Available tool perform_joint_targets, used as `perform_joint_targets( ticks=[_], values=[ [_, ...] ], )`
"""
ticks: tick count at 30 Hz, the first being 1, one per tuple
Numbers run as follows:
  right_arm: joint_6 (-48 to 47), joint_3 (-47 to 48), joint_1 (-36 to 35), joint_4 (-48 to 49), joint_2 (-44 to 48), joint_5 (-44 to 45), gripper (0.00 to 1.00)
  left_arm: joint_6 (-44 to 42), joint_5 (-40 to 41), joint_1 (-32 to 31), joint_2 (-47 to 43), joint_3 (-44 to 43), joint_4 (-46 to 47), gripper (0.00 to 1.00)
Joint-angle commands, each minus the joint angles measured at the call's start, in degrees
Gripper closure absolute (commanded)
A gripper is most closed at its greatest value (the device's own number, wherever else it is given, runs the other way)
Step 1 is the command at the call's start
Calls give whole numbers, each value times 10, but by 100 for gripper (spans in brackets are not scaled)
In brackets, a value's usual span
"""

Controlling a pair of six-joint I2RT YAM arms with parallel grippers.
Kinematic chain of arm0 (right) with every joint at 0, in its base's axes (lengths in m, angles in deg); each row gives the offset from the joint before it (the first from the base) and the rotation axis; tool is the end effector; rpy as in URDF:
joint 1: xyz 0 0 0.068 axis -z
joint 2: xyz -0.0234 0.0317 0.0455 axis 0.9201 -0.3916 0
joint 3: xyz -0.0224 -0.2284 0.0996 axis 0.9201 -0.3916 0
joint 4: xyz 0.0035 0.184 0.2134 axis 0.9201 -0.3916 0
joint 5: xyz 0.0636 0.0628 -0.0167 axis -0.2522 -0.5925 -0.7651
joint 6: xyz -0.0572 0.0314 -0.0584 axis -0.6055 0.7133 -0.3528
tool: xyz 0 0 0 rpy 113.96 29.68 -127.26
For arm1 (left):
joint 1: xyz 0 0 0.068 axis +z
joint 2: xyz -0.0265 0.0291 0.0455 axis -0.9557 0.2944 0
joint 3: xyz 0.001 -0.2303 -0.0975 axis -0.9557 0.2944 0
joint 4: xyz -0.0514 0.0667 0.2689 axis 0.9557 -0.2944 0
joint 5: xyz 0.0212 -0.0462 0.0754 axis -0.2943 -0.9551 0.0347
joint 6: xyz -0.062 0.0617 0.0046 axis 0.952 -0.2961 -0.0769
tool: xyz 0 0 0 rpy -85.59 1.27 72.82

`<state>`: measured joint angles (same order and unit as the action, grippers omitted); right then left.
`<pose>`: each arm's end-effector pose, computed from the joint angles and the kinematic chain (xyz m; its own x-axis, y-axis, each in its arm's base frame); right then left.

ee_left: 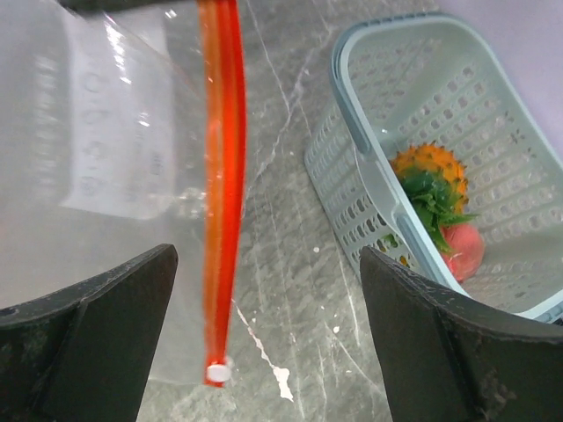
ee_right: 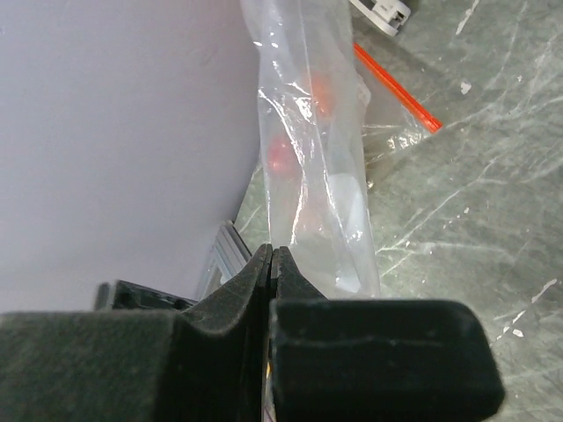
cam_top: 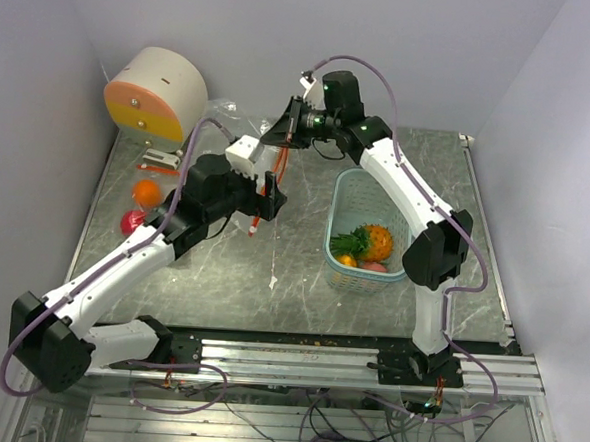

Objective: Place the food in the zip-top bag and seal the zipper
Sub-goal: Pick up the zipper food storage bag at the center of the board, then open the zipper of the food storage bag at the center of the board.

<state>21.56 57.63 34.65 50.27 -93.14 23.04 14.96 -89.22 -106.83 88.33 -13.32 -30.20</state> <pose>0.4162 0.3141 0.3419 -0.8665 0.1414 -0.4787 -0.3667 0.4704 0.8027 0.2737 -0.1902 0.3081 -0.4004 -0.0557 -0.9147 0.5186 0.8091 -0.2763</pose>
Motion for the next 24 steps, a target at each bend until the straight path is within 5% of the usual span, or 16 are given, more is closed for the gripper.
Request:
perform_joint_targets(
  ticks=[1,10,24],
  values=[
    [12,13,1,6,-3,-7,100,-4,40,-13,16,-14,9,6],
    [8,-3,0,3,15,-10,100,-19,175,-17,9,-10,13,16],
    [14,-19,-7,10,41,-5,100,-3,174,-25,51,-18,40,16]
  ],
)
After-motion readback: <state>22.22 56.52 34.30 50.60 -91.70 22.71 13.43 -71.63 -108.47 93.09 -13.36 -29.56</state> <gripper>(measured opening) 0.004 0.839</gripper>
